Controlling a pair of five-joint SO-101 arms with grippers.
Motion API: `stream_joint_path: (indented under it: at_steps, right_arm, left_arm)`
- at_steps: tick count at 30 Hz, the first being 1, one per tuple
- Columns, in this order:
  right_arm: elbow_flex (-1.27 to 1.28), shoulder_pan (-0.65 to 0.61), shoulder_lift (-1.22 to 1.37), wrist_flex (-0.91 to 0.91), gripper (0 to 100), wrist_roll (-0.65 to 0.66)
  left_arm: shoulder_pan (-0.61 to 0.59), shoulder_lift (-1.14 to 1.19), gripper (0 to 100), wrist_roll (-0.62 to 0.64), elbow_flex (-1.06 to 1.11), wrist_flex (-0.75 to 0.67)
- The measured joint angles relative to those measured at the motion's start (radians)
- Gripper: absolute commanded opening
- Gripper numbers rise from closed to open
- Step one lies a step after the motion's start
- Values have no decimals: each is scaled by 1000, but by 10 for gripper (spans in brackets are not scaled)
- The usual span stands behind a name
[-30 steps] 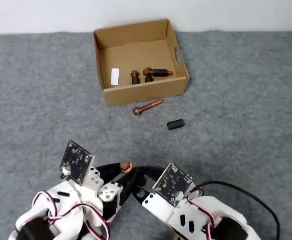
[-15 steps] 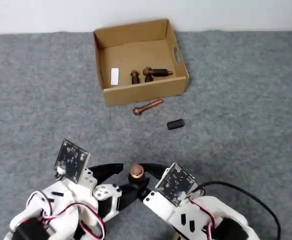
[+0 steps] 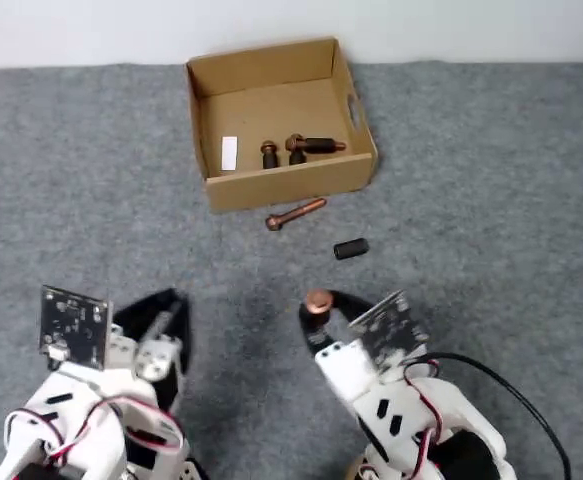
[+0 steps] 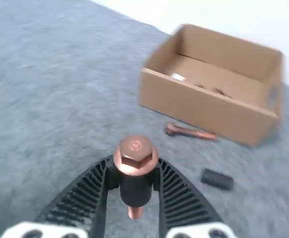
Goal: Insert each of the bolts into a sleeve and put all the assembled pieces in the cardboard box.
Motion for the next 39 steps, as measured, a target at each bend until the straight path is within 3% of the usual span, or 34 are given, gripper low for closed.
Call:
stream_joint_path:
  at_steps: [5,10,16,23,31,39]
  right_arm:
    - [0,146,0,32,8,-163]
    - [-15,261,40,35,8,-183]
    - [-175,281,295,23,8,-186]
    - [-416,284,697,-172,8,-186]
    - [-658,285,1154,-474,9,-186]
    - [-921,285,1565,-664,9,-153]
  left_arm:
    - [-270,0,5,-75,198,-138]
    - [-374,2,5,-158,446,-262]
    - [-388,11,6,-226,675,-382]
    - [-391,11,6,-230,812,-420]
    - [-393,11,6,-227,824,-445]
    - [-448,11,6,-104,824,-446]
